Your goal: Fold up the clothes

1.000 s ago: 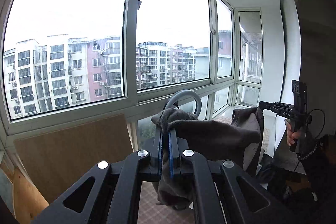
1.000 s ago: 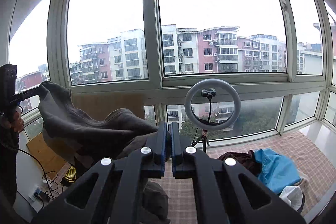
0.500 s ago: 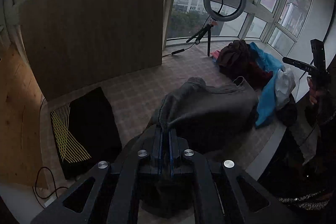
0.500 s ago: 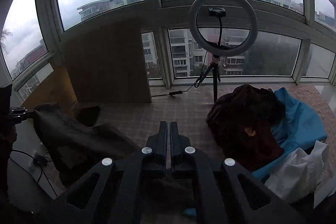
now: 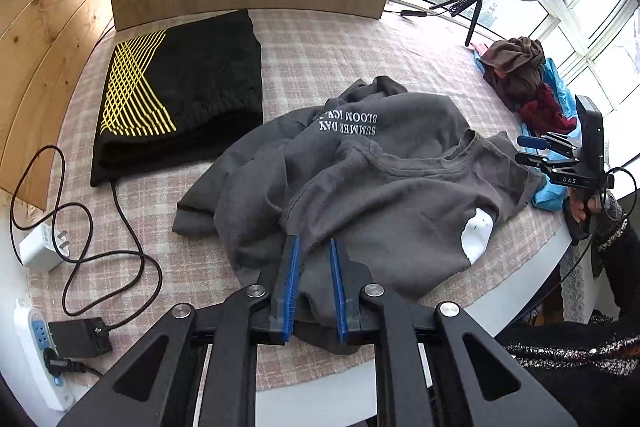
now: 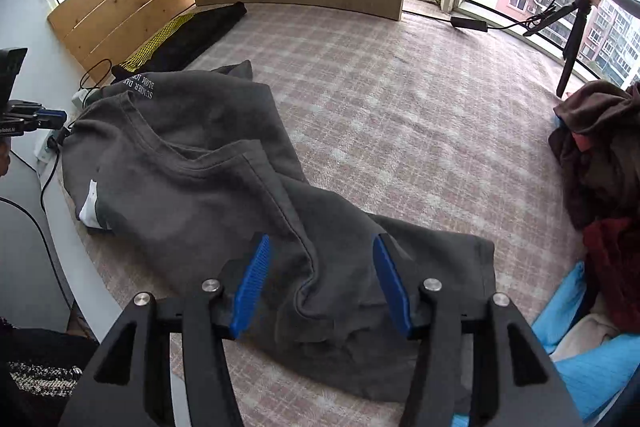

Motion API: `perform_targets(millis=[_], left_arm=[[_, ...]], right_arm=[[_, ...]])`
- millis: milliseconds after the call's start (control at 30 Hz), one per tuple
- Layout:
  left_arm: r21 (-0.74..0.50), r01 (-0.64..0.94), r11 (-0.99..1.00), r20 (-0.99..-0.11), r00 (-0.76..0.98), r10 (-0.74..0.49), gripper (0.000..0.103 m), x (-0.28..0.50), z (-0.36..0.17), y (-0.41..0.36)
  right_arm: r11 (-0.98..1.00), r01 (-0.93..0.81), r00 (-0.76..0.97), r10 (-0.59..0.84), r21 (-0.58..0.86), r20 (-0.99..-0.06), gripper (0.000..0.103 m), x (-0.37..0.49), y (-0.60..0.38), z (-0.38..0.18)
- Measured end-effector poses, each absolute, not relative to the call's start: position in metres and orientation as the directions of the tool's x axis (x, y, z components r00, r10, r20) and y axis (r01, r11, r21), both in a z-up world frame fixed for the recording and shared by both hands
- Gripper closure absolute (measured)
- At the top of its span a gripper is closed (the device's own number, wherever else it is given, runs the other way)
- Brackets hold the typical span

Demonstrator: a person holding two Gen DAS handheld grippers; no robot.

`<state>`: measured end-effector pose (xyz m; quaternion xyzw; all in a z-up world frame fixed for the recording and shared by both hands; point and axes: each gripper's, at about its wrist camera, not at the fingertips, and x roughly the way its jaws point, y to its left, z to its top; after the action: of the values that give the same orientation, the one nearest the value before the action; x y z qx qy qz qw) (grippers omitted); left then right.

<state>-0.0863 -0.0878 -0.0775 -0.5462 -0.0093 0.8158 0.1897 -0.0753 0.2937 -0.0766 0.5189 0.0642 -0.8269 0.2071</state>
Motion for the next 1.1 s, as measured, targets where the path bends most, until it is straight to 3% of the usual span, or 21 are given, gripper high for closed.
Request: perform_targets(millis=[400,567,700,800,867,900,933,1033,1100], left_arm=[[-0.060,-0.490,-0.870,-0.968,-0.185,0.171,0.086,-0.122,-0.122,-0.024],[-0.068,-0.487,-0.871,-0.963,-0.195,0.184,0.086,-0.115,-0.122,-0.026],[-0.105,-0.469,-0.877,-0.957,-0.191,0.217,0.076,-0.113,-0.122,-0.035],[-0.133,-0.456,-0.880,-0.952,-0.189,0.242,0.075,-0.112,-0.123,-0.041],[-0.152,-0.447,-0.882,-0.948,-0.187,0.258,0.075,-0.111,-0.123,-0.045],[-0.150,-0.447,-0.882,-0.948,-0.190,0.257,0.075,-0.110,-0.122,-0.045],[-0.135,-0.452,-0.882,-0.949,-0.196,0.245,0.076,-0.108,-0.119,-0.044],[-0.079,-0.490,-0.868,-0.936,-0.264,0.234,0.075,-0.099,-0.101,-0.040],[-0.031,-0.538,-0.843,-0.923,-0.309,0.231,0.065,-0.094,-0.092,-0.036]], right_arm=[[-0.837,0.531,-0.273,-0.314,0.130,-0.909,0.050,-0.095,0.274,-0.101],[-0.796,0.597,-0.260,-0.312,0.102,-0.914,0.050,-0.090,0.261,-0.106],[-0.774,0.625,-0.222,-0.306,0.106,-0.926,0.050,-0.086,0.259,-0.113],[-0.780,0.616,-0.207,-0.294,0.109,-0.933,0.052,-0.088,0.262,-0.121],[-0.787,0.609,-0.215,-0.279,0.095,-0.936,0.063,-0.090,0.260,-0.125],[-0.790,0.607,-0.220,-0.271,0.086,-0.937,0.079,-0.091,0.259,-0.126],[-0.790,0.607,-0.219,-0.268,0.084,-0.938,0.085,-0.091,0.257,-0.127],[-0.780,0.620,-0.223,-0.279,0.085,-0.934,0.088,-0.084,0.256,-0.120],[-0.779,0.622,-0.229,-0.282,0.082,-0.932,0.091,-0.081,0.257,-0.116]])
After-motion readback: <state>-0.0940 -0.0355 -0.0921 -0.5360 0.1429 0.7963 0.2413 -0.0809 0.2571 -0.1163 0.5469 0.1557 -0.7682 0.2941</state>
